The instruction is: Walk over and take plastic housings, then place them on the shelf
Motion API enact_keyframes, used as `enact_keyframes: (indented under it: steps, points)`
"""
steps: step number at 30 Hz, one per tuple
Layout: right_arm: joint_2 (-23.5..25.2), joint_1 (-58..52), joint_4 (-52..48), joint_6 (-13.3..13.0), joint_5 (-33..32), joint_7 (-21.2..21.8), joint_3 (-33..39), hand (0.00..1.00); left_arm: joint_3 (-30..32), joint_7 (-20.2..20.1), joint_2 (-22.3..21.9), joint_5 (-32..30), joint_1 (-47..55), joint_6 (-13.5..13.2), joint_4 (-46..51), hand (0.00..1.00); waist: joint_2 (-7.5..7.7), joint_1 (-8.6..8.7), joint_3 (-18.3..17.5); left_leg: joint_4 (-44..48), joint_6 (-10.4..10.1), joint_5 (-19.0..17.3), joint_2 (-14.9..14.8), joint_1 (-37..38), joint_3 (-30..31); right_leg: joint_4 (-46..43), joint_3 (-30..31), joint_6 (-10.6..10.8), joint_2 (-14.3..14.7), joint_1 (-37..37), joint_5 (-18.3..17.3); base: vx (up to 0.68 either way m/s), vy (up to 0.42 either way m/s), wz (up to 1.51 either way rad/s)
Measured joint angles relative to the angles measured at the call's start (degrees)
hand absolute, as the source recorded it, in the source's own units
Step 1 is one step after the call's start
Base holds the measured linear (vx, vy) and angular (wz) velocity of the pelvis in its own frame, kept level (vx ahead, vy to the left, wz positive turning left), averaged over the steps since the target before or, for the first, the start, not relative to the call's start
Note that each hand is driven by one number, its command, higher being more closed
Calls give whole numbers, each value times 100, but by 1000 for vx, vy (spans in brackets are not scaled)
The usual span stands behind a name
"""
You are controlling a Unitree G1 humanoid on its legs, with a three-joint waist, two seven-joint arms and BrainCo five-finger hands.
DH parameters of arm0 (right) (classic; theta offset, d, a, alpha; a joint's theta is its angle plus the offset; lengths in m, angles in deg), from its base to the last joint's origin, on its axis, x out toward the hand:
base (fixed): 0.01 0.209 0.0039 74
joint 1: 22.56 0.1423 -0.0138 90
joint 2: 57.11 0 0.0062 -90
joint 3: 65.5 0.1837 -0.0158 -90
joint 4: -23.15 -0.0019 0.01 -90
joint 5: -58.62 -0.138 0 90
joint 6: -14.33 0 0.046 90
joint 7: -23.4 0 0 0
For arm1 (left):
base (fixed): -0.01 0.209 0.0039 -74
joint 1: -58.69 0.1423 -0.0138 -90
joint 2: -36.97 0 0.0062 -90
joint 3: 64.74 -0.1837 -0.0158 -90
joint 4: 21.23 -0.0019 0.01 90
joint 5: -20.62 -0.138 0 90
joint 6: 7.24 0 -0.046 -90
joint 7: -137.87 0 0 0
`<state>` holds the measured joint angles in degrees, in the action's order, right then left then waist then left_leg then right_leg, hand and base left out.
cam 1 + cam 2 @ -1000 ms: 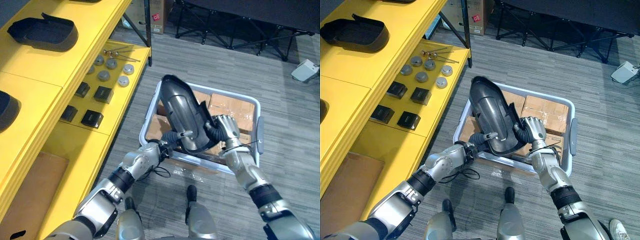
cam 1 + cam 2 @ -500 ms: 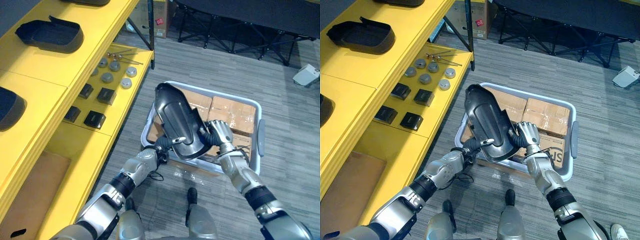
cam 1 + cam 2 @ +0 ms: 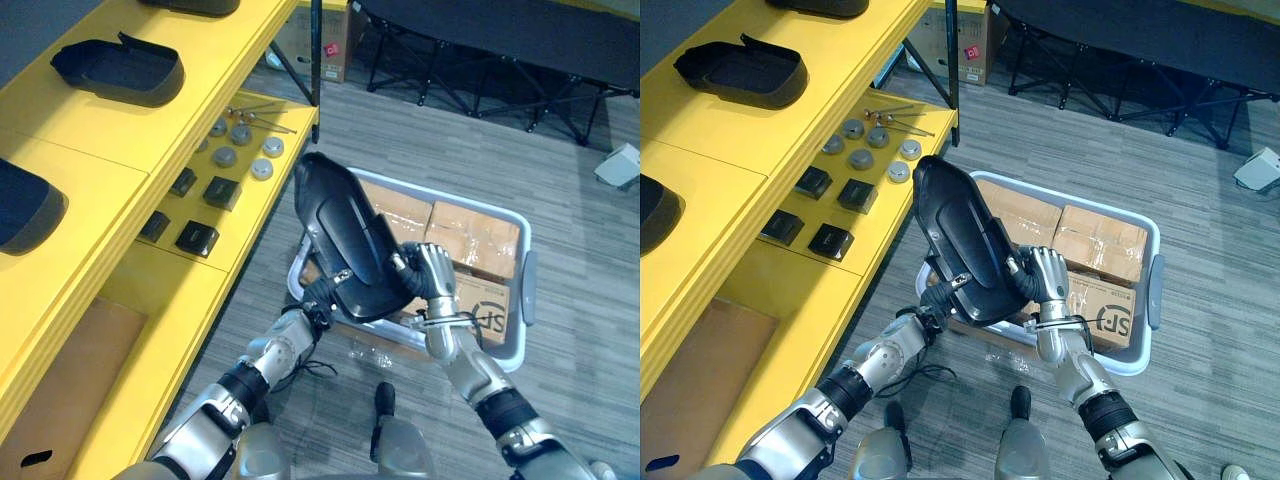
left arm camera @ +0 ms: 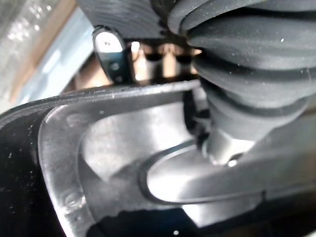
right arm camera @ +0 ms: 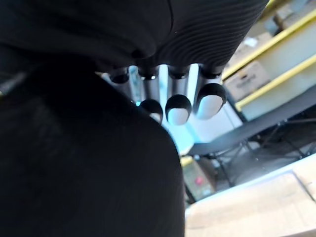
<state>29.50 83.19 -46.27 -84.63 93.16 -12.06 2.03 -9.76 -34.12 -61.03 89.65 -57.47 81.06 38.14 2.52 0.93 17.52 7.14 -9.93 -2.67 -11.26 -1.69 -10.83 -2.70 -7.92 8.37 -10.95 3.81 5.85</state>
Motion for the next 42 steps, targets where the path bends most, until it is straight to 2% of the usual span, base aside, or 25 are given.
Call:
enact_keyframes:
  steps: [6, 7, 13, 16, 20, 23, 25, 26, 27, 28, 30, 31, 35, 38, 42]
  points:
    - [29, -103, -134, 57, -255, -93, -142, 100, -39, 35, -140, 18, 198, -639, 2, 100, 30, -21, -20, -187, -8, 72, 18, 210, -55, 29, 6, 5, -5, -118, -9, 0, 4, -3]
    - [36, -139, -195, 65, -330, -104, -146, 0, -40, 35, -179, 18, 226, -771, 2, 100, 32, -26, -20, -260, -11, 97, 25, 275, -66, 32, 7, 12, -6, -146, -20, 0, 0, 0]
    - [213, -394, -350, 65, -612, -401, -271, 0, 10, 34, -305, 19, 451, -1152, 3, 100, 40, -28, -33, -373, -10, 129, 40, 370, -78, 39, -3, 33, -13, -199, -52, 0, 0, 0]
    - [449, -592, -353, -28, -769, -725, -328, 0, 125, 118, -431, -78, 598, -1312, 23, 100, 88, -30, -109, -423, -10, 135, 44, 381, -83, 62, -10, 36, -13, -198, -54, 13, 4, 0]
    - [649, -891, -483, -259, -1218, -1018, -337, 0, 448, 590, -662, -656, 749, -1284, 387, 100, 149, -37, -229, -472, -11, 136, 50, 486, -107, 134, -12, 38, -12, -298, -55, 18, 6, -1]
    - [791, -1218, -932, -687, -1704, -1045, -219, 0, 644, 988, -742, -1536, 766, -1165, 901, 100, 160, -35, -340, -486, -12, 134, 49, 507, -119, 172, -11, 45, -11, -327, -49, 0, 1, -2]
    - [850, -1634, -1436, -1069, -2200, -806, -118, 0, 987, 1312, -857, -2437, 773, -1048, 1285, 100, 152, -33, -453, -511, -12, 122, 46, 592, -185, 253, 16, 67, -3, -403, -30, -12, 3, -10]
    - [873, -1714, -1571, -1164, -2302, -735, -87, 0, 1069, 1401, -862, -2753, 773, -1028, 1336, 100, 149, -19, -493, -512, -12, 120, 46, 595, -194, 265, 21, 66, -3, -403, -23, -13, 4, -14]
    - [925, -1803, -1835, -1369, -2368, -677, 45, 0, 1268, 1550, -859, -3365, 798, -981, 1442, 100, 131, -4, -531, -527, -19, 115, 47, 646, -235, 271, 41, 69, 4, -405, -7, -14, 5, -15]
    - [954, -1822, -2087, -1562, -2423, -618, 294, 0, 1479, 1691, -857, -3894, 846, -935, 1480, 100, 107, 12, -579, -540, -20, 113, 47, 671, -263, 273, 59, 73, 7, -407, -1, -25, 4, -15]
    - [943, -1822, -2406, -1740, -2476, -578, 762, 0, 1737, 1857, -834, -4514, 932, -891, 1481, 100, 85, 15, -656, -546, -21, 114, 47, 675, -270, 291, 64, 73, 12, -406, 20, -23, 3, -6]
    - [903, -1818, -2625, -1842, -2484, -563, 1218, 0, 2010, 2023, -810, -5117, 1110, -903, 1481, 100, 64, 17, -763, -554, -21, 114, 47, 677, -299, 344, 83, 68, 19, -408, 55, -10, 3, -7]
    - [755, -1918, -2805, -1930, -2794, -321, 1964, 0, 2465, 2109, -594, -5842, 1482, -1153, 1746, 100, 43, 29, -810, -593, -24, 112, 50, 801, -392, 405, 165, 72, 26, -481, 92, -16, 8, -12]
    - [767, -2192, -2889, -1926, -3615, 195, 2186, 0, 2581, 2109, -597, -6326, 1723, -1532, 2611, 100, 37, 35, -834, -674, -29, 113, 67, 855, -410, 446, 173, 77, 24, -498, 103, -7, 3, -1]
    - [968, -2586, -2872, -1839, -4542, 769, 2231, 0, 2484, 2074, -611, -6736, 1996, -1867, 3435, 100, -24, 120, -990, -694, -33, 110, 72, 856, -429, 493, 180, 78, 23, -497, 103, 0, 0, 0]
